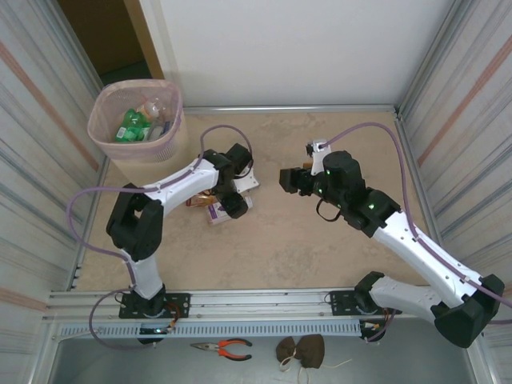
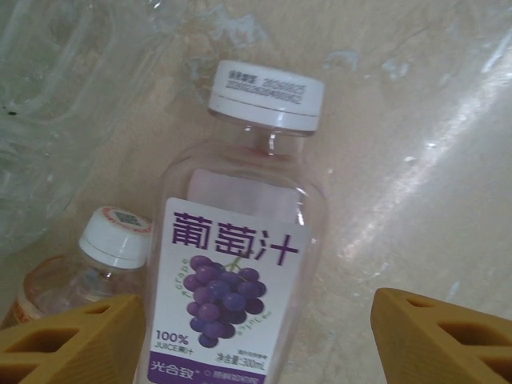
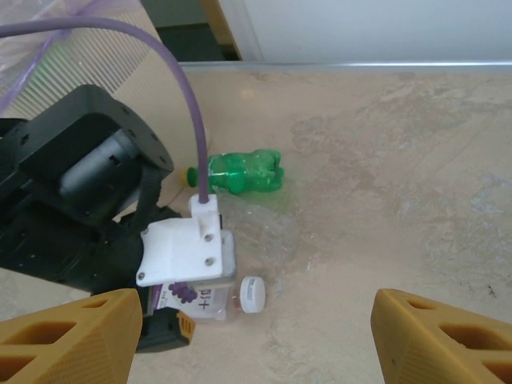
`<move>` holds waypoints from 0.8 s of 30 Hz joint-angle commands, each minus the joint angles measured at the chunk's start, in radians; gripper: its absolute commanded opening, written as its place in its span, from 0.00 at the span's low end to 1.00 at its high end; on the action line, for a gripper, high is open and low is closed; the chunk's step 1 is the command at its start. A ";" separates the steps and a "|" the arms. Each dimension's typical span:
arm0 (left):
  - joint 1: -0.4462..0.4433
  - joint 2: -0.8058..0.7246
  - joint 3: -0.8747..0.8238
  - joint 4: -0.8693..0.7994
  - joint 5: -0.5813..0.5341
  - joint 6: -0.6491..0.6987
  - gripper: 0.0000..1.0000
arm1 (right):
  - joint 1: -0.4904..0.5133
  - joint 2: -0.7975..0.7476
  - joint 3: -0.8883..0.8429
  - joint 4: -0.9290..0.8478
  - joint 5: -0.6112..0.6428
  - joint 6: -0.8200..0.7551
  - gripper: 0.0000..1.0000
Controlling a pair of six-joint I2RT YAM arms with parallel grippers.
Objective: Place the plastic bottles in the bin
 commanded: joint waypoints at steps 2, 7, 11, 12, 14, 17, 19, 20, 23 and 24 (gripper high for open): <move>-0.002 0.033 0.041 -0.029 -0.051 0.024 0.75 | -0.016 -0.022 -0.014 -0.009 -0.005 0.027 0.74; -0.002 0.082 0.048 -0.007 -0.053 0.027 0.77 | -0.022 -0.020 -0.011 -0.006 -0.013 0.026 0.74; -0.002 0.109 0.049 0.003 -0.036 0.026 0.79 | -0.026 -0.014 -0.006 -0.008 -0.030 0.028 0.74; -0.002 0.114 0.048 0.003 -0.033 0.026 0.79 | -0.026 -0.014 -0.006 -0.008 -0.031 0.028 0.74; -0.002 0.126 0.047 0.001 -0.022 0.027 0.80 | -0.025 -0.014 -0.010 -0.008 -0.033 0.029 0.74; -0.002 0.135 0.045 -0.009 0.005 0.029 0.78 | -0.027 -0.015 -0.010 -0.008 -0.030 0.028 0.74; -0.002 0.133 0.040 -0.006 0.019 0.026 0.77 | -0.028 -0.014 -0.010 -0.006 -0.033 0.029 0.74; -0.002 0.132 0.039 -0.004 0.026 0.026 0.76 | -0.028 -0.015 -0.008 -0.005 -0.033 0.029 0.74; -0.002 0.135 0.037 -0.006 0.034 0.025 0.72 | -0.027 -0.016 -0.009 -0.006 -0.036 0.027 0.74; -0.002 0.135 0.037 -0.008 0.036 0.024 0.70 | -0.028 -0.018 -0.009 -0.007 -0.035 0.028 0.74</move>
